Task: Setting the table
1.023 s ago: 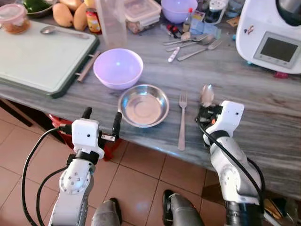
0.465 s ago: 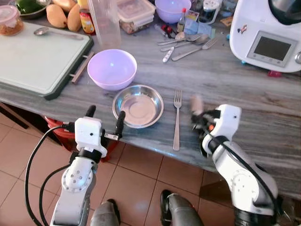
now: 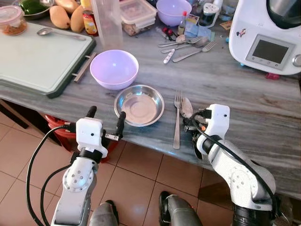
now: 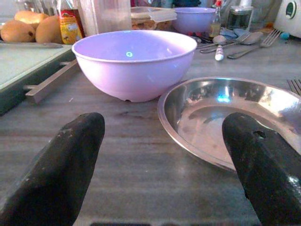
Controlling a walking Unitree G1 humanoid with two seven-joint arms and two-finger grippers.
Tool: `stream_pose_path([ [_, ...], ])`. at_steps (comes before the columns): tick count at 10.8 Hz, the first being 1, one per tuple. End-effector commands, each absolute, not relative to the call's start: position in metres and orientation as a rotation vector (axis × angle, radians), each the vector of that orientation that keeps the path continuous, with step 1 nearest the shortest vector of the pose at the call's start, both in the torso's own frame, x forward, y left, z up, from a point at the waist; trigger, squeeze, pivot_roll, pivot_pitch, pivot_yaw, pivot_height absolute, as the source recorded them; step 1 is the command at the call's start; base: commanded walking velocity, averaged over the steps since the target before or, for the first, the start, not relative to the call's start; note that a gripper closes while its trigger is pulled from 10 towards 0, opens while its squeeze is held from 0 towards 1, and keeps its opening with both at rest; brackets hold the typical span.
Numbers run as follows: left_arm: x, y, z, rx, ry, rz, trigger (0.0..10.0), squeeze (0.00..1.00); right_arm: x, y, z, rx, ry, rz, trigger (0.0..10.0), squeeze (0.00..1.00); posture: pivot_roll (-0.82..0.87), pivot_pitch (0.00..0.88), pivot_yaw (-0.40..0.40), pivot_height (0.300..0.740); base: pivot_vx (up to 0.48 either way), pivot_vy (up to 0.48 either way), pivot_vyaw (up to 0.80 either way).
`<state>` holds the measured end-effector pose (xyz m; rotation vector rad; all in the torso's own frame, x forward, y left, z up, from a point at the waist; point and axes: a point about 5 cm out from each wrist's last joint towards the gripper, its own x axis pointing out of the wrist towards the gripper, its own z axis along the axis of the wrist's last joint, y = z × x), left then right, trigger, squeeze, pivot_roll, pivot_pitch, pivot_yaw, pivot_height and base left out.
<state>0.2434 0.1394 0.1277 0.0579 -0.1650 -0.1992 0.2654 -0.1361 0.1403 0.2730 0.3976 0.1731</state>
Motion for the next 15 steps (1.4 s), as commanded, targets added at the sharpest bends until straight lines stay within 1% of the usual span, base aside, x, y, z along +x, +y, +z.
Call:
stream_pose_path([
  [1,0.241,0.138,0.124,0.057,-0.152,-0.212,10.0,0.0,0.258,-0.148,0.111,0.253,0.549,0.069,10.0,0.0,-0.05,0.208,-0.017,0.74,0.0,0.0,0.0],
  [5,0.242,0.139,0.125,0.061,-0.153,-0.215,10.0,0.0,0.264,-0.158,0.111,0.279,0.51,-0.042,10.0,0.0,-0.05,0.219,-0.01,0.74,0.0,0.0,0.0],
  [11,0.243,0.141,0.126,0.064,-0.154,-0.205,10.0,0.0,0.271,-0.144,0.106,0.303,0.528,-0.005,10.0,0.0,-0.03,0.223,-0.012,0.74,0.0,0.0,0.0],
  [12,0.243,0.141,0.126,0.066,-0.154,-0.205,10.0,0.0,0.271,-0.142,0.105,0.314,0.533,0.003,10.0,0.02,-0.03,0.223,-0.012,0.74,0.0,0.0,0.0],
  [13,0.243,0.141,0.126,0.066,-0.155,-0.205,10.0,0.0,0.271,-0.14,0.105,0.322,0.539,0.014,10.0,0.89,-0.02,0.223,-0.012,0.74,0.0,0.0,0.0],
  [14,0.243,0.141,0.127,0.067,-0.157,-0.204,10.0,0.0,0.272,-0.137,0.104,0.322,0.547,0.031,10.0,1.0,-0.02,0.223,-0.011,0.74,0.0,0.0,0.0],
  [15,0.243,0.142,0.127,0.069,-0.158,-0.204,10.0,0.0,0.271,-0.136,0.103,0.325,0.556,0.033,10.0,0.99,-0.02,0.222,-0.01,0.74,0.0,0.0,0.0],
])
